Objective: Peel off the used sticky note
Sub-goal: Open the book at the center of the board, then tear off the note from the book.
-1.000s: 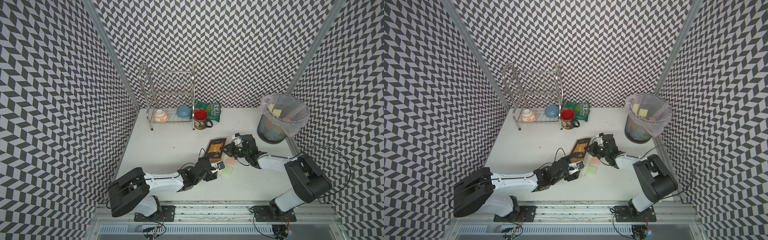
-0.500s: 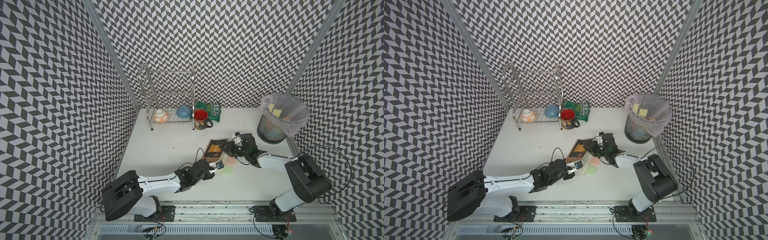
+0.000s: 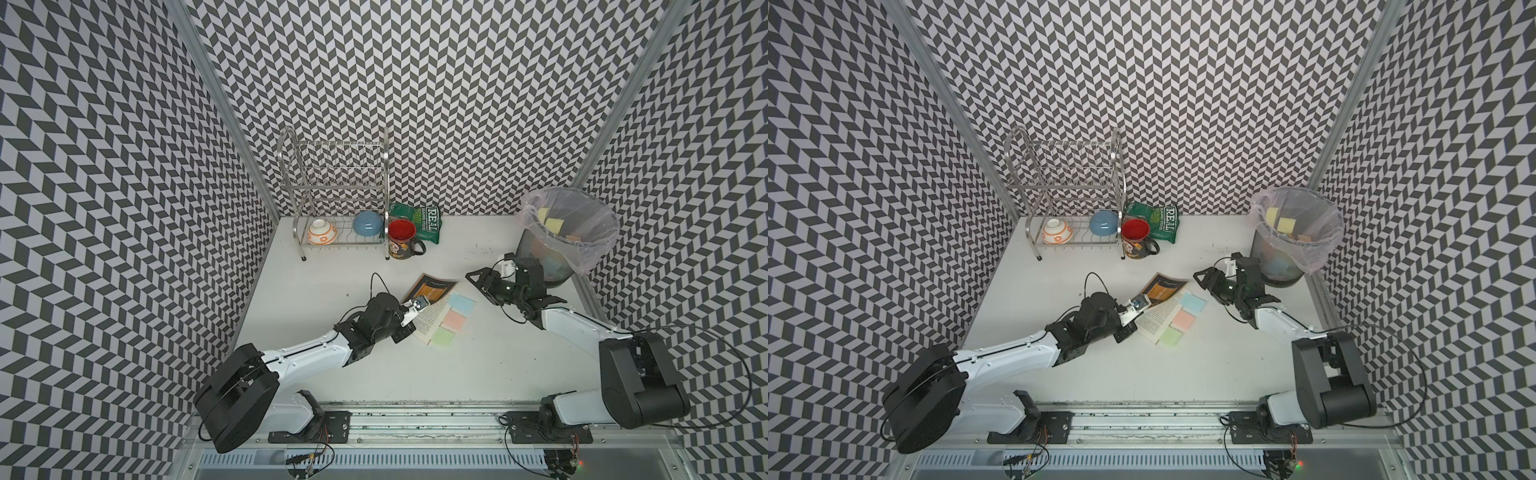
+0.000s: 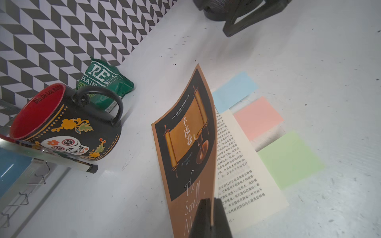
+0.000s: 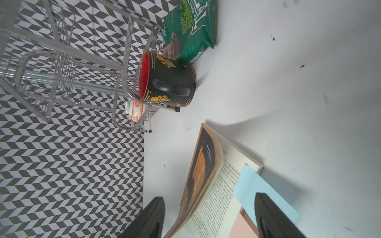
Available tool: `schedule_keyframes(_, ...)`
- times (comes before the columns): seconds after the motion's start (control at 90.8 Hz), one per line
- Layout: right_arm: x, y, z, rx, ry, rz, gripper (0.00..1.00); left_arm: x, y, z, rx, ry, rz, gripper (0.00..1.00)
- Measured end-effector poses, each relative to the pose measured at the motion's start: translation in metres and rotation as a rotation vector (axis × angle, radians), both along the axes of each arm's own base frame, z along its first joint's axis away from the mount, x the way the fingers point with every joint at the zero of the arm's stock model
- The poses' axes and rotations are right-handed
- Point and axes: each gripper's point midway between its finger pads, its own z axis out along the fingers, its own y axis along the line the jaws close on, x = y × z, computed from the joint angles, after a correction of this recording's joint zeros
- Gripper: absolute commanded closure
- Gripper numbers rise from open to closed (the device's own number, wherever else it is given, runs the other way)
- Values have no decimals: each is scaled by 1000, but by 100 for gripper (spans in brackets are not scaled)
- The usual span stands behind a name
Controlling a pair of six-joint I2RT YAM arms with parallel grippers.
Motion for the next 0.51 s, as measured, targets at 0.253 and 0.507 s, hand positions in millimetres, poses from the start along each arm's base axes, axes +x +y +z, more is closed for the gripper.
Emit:
schedule_keyframes(0.253, -36, -1, -63, -23, 160, 48, 35, 0, 3, 8, -57, 101, -40, 100)
schedule_keyframes(0.507, -39, 2, -76, -3, 175, 49, 39, -2, 10, 17, -97, 146, -49, 100)
